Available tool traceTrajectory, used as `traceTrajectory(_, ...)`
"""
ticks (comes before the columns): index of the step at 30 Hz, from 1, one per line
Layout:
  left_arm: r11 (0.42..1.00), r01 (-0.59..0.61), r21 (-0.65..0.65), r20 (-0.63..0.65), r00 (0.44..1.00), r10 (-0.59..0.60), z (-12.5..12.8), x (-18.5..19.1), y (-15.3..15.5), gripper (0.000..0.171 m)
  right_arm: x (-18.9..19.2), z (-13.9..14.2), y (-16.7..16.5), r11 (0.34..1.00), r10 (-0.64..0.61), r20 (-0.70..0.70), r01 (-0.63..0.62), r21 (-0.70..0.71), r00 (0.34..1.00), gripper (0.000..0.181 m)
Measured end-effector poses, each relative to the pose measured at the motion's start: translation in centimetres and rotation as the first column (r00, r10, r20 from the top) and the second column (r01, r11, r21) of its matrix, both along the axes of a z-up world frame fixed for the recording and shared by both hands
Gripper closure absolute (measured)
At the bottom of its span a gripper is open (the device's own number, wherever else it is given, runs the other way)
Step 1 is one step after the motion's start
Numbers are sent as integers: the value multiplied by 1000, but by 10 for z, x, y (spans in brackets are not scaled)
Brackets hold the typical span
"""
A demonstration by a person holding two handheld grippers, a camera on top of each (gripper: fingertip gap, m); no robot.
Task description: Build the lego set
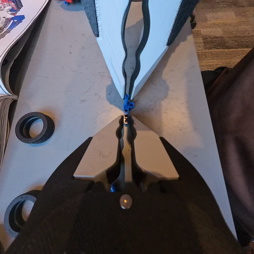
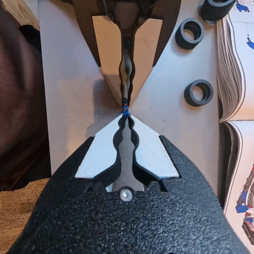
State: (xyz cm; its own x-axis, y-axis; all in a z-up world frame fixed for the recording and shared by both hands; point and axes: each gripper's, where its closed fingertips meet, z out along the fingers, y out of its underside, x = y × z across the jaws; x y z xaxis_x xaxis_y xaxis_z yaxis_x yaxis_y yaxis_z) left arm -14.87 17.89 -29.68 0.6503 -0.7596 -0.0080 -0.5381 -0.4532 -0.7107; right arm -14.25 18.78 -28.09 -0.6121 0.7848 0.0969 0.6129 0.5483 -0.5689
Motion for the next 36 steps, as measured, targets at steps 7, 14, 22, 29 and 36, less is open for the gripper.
traceTrajectory(7,1000,-1,0,2,1000,1,0,0,0,167,0,0,0,1000,18,51,-17,-7,999,177)
traceTrajectory(14,1000,-2,3,-3,1000,2,0,0,0,167,-1,1,1,975,-34,207,78,-210,978,177)
traceTrajectory(22,1000,0,0,0,1000,0,0,1,-1,167,2,2,1,923,-132,142,174,-342,981,177)
traceTrajectory(29,1000,-6,6,-7,1000,6,0,0,1,167,-2,5,-1,997,-2,-61,7,75,998,177)
traceTrajectory(36,1000,9,11,-1,1000,-9,0,6,0,167,5,-11,6,957,127,-17,-118,267,992,181)
